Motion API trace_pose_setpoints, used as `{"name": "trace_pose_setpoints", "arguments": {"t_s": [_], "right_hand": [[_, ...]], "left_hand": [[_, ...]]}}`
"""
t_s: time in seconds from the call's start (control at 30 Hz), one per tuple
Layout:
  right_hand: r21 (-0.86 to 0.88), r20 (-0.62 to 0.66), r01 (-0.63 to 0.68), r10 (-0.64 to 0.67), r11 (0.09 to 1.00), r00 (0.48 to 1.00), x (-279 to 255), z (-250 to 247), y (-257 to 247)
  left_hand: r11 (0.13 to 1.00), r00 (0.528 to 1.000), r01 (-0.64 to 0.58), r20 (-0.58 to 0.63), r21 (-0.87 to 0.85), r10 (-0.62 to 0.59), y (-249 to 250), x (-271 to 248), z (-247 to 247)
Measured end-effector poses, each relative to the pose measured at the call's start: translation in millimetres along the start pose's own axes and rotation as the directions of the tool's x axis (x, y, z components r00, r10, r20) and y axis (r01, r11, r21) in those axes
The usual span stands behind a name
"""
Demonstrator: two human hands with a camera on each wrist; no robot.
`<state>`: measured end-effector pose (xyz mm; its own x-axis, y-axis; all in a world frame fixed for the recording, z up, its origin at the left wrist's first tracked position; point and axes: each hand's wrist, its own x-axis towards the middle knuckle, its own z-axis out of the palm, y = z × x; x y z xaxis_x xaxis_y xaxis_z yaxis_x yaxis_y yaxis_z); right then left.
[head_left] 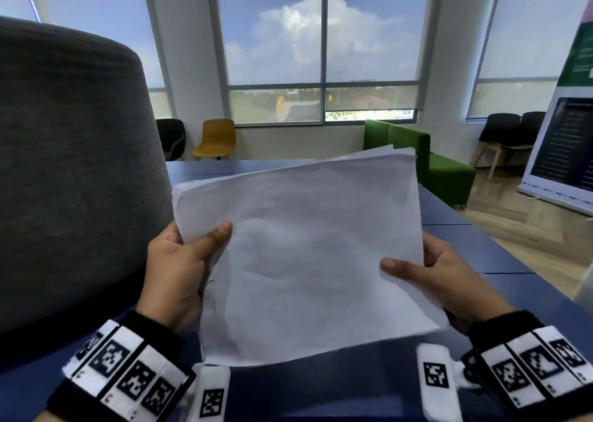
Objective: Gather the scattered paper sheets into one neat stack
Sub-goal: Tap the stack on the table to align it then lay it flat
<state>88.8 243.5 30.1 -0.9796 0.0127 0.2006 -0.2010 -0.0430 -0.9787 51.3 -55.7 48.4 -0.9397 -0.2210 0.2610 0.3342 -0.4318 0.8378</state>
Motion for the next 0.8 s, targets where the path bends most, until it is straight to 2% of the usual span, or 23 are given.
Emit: {"name": "trace_pose_setpoints", "arguments": {"t_s": [0.13,0.33,0.47,0.53,0.63,0.7,0.8], "right_hand": [[-0.028,-0.113,0.035,-0.038,0.999,0.993,7,5,2],[-0.235,-0.240,0.162,-0.219,0.958,0.946,8,21,2],[-0.286,-0.207,0.177,-0.241,0.942,0.948,0,22,8],[-0.245,-0.142,0.156,-0.195,0.957,0.970,-6,16,11],[-0.110,0.017,0.001,0.001,0.994,1.000,-13,7,11],[-0.032,0.110,-0.134,0.137,0.990,0.984,-15,0,13],[0.032,0.178,-0.291,0.281,0.956,0.943,-16,-8,15]], "left_hand": [[0.996,0.999,-0.033,0.016,0.088,0.032,-3,-1,6],[0.962,0.988,-0.135,-0.043,0.237,0.149,-23,-5,13],[0.960,0.982,-0.152,-0.078,0.234,0.174,-32,-10,8],[0.975,0.985,-0.110,-0.111,0.191,0.133,-33,-8,4],[0.992,0.988,-0.035,-0.142,0.121,0.053,-28,-3,-3],[0.997,0.990,-0.005,-0.137,0.080,0.016,-20,-3,-3],[1.000,0.996,0.021,-0.092,0.019,-0.019,-6,0,-3]]}}
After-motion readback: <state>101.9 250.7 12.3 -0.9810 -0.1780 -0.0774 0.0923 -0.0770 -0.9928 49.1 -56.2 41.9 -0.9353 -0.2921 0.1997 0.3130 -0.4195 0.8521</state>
